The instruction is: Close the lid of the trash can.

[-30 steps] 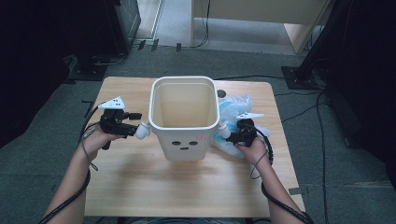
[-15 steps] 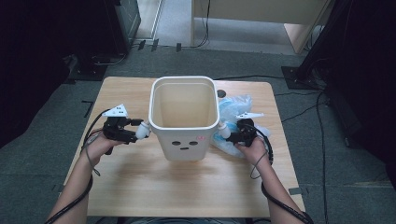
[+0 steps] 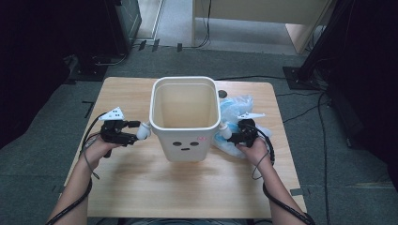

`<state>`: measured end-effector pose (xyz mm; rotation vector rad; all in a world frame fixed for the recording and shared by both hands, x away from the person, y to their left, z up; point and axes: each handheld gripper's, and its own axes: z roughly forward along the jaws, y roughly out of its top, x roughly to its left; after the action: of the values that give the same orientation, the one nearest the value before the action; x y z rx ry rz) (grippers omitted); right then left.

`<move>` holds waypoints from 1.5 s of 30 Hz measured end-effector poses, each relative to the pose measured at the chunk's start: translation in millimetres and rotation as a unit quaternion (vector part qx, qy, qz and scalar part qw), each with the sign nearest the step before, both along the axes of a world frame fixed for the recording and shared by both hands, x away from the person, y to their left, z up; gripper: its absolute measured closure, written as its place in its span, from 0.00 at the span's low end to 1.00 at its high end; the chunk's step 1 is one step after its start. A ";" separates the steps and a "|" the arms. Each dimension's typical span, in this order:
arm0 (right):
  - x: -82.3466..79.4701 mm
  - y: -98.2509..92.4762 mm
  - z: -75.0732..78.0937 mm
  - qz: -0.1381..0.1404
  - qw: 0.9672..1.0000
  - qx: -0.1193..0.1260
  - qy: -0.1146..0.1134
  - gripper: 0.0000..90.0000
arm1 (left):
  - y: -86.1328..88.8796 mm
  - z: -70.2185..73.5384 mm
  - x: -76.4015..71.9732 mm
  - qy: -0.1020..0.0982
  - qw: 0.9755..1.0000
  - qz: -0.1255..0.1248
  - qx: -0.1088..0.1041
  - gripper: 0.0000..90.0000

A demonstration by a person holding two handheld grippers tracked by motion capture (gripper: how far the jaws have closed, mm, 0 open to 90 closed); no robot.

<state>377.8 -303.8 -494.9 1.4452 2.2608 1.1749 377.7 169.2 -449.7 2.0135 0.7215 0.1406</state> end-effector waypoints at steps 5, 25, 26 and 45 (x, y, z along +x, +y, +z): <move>0.1 0.2 0.1 -0.001 1.000 0.000 0.002 0.28 | 0.6 -5.0 -0.4 -0.006 1.000 -0.003 0.006 0.33; 0.7 0.5 0.3 0.000 1.000 -0.002 0.003 0.27 | 2.3 -26.1 -0.2 0.003 1.000 0.001 0.019 0.32; 0.7 0.6 0.2 0.000 1.000 -0.001 0.003 0.27 | 2.3 -27.0 -0.1 0.003 1.000 0.000 0.020 0.32; 0.9 0.7 0.2 0.001 1.000 -0.002 0.003 0.27 | 0.7 -44.1 2.7 0.009 0.999 -0.001 0.043 0.30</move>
<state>378.8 -303.2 -494.7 1.4475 2.2689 1.1660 380.3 169.9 -493.8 2.0998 0.7367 0.1555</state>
